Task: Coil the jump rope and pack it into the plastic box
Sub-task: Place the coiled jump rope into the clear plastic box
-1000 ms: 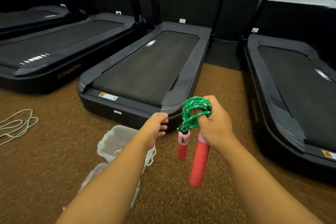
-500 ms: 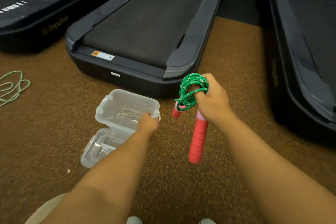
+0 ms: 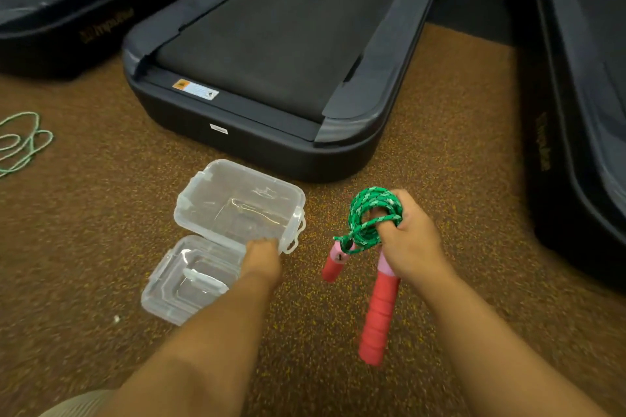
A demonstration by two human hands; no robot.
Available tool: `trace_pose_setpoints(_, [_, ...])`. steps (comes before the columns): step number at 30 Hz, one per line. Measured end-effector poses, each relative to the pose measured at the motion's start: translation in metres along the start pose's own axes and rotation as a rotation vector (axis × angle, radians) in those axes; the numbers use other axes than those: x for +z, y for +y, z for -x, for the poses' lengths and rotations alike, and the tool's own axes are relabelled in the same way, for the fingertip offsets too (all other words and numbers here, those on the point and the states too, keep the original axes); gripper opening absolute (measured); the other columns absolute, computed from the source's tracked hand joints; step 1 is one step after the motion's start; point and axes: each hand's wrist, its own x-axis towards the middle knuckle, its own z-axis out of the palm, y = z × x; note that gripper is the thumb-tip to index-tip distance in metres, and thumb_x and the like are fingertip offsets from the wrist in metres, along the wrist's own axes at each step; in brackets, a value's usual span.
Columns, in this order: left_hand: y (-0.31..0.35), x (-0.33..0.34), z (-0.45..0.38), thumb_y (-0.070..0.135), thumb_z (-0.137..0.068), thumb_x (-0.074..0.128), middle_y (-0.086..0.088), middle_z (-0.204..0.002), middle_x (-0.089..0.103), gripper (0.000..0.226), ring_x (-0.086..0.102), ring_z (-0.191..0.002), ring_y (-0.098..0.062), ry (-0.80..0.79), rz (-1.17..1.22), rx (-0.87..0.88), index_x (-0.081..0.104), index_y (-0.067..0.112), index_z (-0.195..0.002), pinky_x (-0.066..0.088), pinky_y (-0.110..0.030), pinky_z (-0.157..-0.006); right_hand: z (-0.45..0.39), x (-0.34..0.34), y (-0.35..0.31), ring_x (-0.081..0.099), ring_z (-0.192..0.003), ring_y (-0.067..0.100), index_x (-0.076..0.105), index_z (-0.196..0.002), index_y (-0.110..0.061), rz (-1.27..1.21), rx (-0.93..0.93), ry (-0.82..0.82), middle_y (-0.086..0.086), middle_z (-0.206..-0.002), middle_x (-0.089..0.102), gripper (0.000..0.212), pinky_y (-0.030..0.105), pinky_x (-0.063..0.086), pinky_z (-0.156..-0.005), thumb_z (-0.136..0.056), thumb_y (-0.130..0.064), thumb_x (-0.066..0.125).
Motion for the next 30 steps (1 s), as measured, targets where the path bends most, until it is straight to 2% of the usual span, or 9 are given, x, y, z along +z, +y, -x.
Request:
trace_pose_setpoints(4, [-0.007, 0.002, 0.005, 0.000, -0.090, 0.043, -0.015, -0.120, 0.056, 0.035, 0.048, -0.117, -0.029, 0.040, 0.008, 0.044, 0.061, 0.010, -0.119, 0.042, -0.036, -0.097, 0.005, 0.000, 0.013, 0.053, -0.066, 0.011, 0.055, -0.089, -0.024, -0.037, 0.035, -0.010, -0.007, -0.076, 0.063, 0.013, 0.029, 0.042, -0.059, -0.089, -0.012, 0.057])
trace_pose_setpoints(8, [-0.007, 0.009, 0.013, 0.000, -0.089, 0.045, -0.010, -0.120, 0.059, 0.036, 0.042, -0.122, -0.026, 0.002, -0.062, 0.228, 0.064, 0.013, -0.116, 0.037, -0.032, -0.101, 0.010, -0.008, 0.018, 0.053, -0.064, 0.011, 0.055, -0.092, -0.025, 0.007, 0.050, 0.007, -0.007, -0.075, 0.062, 0.013, 0.023, 0.041, -0.056, -0.089, -0.012, 0.057])
trace_pose_setpoints(13, [-0.002, 0.013, 0.029, 0.001, -0.089, 0.052, -0.010, -0.127, 0.050, 0.035, 0.043, -0.123, -0.023, -0.089, -0.147, 0.397, 0.063, 0.013, -0.121, 0.036, -0.034, -0.107, 0.018, -0.035, 0.012, 0.054, -0.063, 0.015, 0.055, -0.088, -0.028, 0.030, 0.015, 0.049, -0.003, -0.075, 0.064, 0.020, 0.029, 0.043, -0.056, -0.088, -0.008, 0.057])
trace_pose_setpoints(18, [0.003, 0.014, 0.040, 0.002, -0.089, 0.053, -0.008, -0.124, 0.054, 0.034, 0.048, -0.118, -0.021, -0.140, -0.146, 0.561, 0.065, 0.015, -0.119, 0.038, -0.029, -0.104, 0.032, -0.072, -0.008, 0.056, -0.061, 0.017, 0.057, -0.086, -0.028, 0.043, -0.050, 0.002, -0.001, -0.070, 0.064, 0.020, 0.040, 0.048, -0.059, -0.086, -0.008, 0.057])
trace_pose_setpoints(24, [0.002, 0.030, 0.061, 0.006, -0.088, 0.057, -0.005, -0.120, 0.056, 0.030, 0.055, -0.110, -0.021, -0.218, -0.184, 0.734, 0.068, 0.018, -0.114, 0.043, -0.029, -0.099, 0.051, -0.096, -0.040, 0.057, -0.064, 0.003, 0.060, -0.085, -0.031, -0.097, -0.215, -0.081, -0.010, -0.076, 0.066, 0.022, 0.028, 0.047, -0.059, -0.086, -0.010, 0.056])
trace_pose_setpoints(26, [0.004, 0.032, 0.068, 0.007, -0.088, 0.056, -0.005, -0.119, 0.057, 0.029, 0.052, -0.114, -0.022, -0.238, -0.207, 0.780, 0.068, 0.016, -0.113, 0.042, -0.031, -0.099, 0.055, -0.099, -0.045, 0.059, -0.067, 0.001, 0.060, -0.084, -0.035, -0.146, -0.238, -0.123, -0.013, -0.075, 0.066, 0.025, 0.020, 0.047, -0.059, -0.082, -0.010, 0.054])
trace_pose_setpoints(28, [0.007, 0.028, 0.074, 0.016, -0.089, 0.059, -0.003, -0.124, 0.055, 0.030, 0.043, -0.122, -0.020, -0.205, -0.249, 0.801, 0.064, 0.018, -0.118, 0.038, -0.033, -0.101, 0.059, -0.099, -0.047, 0.060, -0.068, 0.001, 0.061, -0.084, -0.035, -0.185, -0.268, -0.162, -0.012, -0.076, 0.067, 0.026, 0.019, 0.049, -0.061, -0.078, -0.011, 0.052])
trace_pose_setpoints(29, [0.010, 0.025, 0.078, 0.026, -0.086, 0.063, 0.000, -0.130, 0.049, 0.040, 0.038, -0.125, -0.019, -0.150, -0.261, 0.796, 0.058, 0.020, -0.125, 0.034, -0.032, -0.103, 0.060, -0.099, -0.046, 0.060, -0.068, 0.003, 0.061, -0.085, -0.033, -0.186, -0.285, -0.177, -0.009, -0.077, 0.067, 0.024, 0.024, 0.050, -0.062, -0.078, -0.011, 0.052])
trace_pose_setpoints(30, [0.014, 0.023, 0.080, 0.039, -0.078, 0.070, 0.003, -0.135, 0.041, 0.060, 0.033, -0.128, -0.017, -0.097, -0.230, 0.760, 0.049, 0.023, -0.133, 0.028, -0.030, -0.107, 0.061, -0.098, -0.044, 0.062, -0.068, 0.009, 0.061, -0.087, -0.031, -0.179, -0.296, -0.185, -0.005, -0.078, 0.067, 0.023, 0.030, 0.051, -0.061, -0.078, -0.011, 0.052])
